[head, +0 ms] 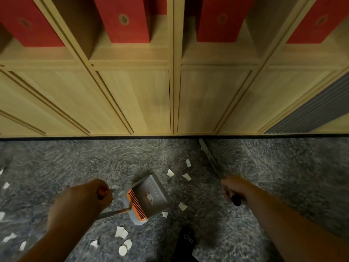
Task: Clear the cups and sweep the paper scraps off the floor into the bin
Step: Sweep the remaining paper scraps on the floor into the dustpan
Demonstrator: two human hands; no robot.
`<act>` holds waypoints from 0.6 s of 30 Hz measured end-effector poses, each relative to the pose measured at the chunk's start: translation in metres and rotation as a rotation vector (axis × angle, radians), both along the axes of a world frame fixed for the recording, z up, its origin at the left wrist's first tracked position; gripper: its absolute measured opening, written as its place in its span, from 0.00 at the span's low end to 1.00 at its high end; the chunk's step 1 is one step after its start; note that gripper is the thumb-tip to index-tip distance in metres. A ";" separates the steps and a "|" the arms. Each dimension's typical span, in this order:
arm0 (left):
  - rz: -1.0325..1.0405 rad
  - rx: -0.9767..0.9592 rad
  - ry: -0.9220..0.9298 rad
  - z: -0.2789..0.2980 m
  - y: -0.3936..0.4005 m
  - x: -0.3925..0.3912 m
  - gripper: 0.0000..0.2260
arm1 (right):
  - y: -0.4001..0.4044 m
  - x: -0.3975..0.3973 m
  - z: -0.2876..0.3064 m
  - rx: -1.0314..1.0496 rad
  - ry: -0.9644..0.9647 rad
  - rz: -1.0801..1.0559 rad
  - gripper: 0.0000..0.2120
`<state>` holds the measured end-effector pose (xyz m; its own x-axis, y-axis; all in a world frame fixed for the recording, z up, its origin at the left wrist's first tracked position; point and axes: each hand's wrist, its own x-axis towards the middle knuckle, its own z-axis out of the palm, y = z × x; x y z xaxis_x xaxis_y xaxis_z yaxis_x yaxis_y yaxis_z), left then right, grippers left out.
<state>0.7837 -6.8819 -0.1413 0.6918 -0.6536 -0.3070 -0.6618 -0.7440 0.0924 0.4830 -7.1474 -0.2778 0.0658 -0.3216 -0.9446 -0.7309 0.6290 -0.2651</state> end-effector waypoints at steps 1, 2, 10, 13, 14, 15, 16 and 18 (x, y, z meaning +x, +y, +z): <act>-0.005 0.016 0.003 0.001 -0.001 0.000 0.07 | 0.002 0.004 0.002 0.007 0.004 -0.020 0.10; -0.006 0.029 0.005 0.002 0.000 0.001 0.07 | 0.004 0.008 0.002 0.016 -0.006 -0.075 0.08; -0.023 0.070 -0.017 0.001 0.000 0.001 0.10 | 0.017 0.020 0.007 -0.024 0.071 0.360 0.24; -0.019 0.067 -0.010 0.001 0.003 0.002 0.11 | 0.037 0.019 0.004 -0.038 0.121 0.494 0.29; -0.025 0.065 -0.006 0.000 0.003 0.002 0.11 | 0.046 0.017 0.003 -0.032 0.124 0.501 0.26; -0.030 0.060 -0.002 0.001 0.004 0.002 0.11 | 0.058 0.016 0.004 -0.022 0.124 0.490 0.20; -0.031 0.054 0.004 0.000 0.005 0.003 0.10 | 0.070 0.014 0.002 -0.019 0.127 0.463 0.12; -0.027 0.038 0.018 0.000 0.008 0.005 0.10 | 0.095 0.012 -0.004 -0.012 0.119 0.429 0.07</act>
